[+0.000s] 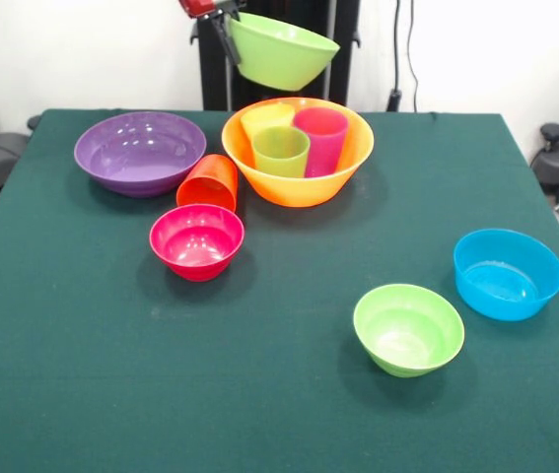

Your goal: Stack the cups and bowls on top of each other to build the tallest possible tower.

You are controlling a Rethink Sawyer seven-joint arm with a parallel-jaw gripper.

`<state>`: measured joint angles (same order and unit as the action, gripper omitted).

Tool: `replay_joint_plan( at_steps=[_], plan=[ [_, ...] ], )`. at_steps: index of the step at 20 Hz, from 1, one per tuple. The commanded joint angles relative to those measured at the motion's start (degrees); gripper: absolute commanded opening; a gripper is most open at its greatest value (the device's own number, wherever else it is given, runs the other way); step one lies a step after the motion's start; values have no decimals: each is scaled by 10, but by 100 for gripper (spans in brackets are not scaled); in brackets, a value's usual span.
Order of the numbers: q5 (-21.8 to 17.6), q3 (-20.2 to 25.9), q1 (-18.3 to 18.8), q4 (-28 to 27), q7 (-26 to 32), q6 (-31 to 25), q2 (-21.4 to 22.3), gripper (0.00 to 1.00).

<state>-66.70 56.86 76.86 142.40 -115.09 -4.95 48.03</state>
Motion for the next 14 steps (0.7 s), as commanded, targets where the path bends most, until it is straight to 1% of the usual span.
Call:
replay_joint_plan(
  at_steps=[1,7,10,14],
  plan=[
    [-54,17,-29,-60,11,21,-24,0],
    [-50,22,-29,-71,13,12,-31,0],
    [-52,18,-32,-75,10,17,-32,0],
    [-48,27,-27,-77,12,13,-40,0]
  ],
)
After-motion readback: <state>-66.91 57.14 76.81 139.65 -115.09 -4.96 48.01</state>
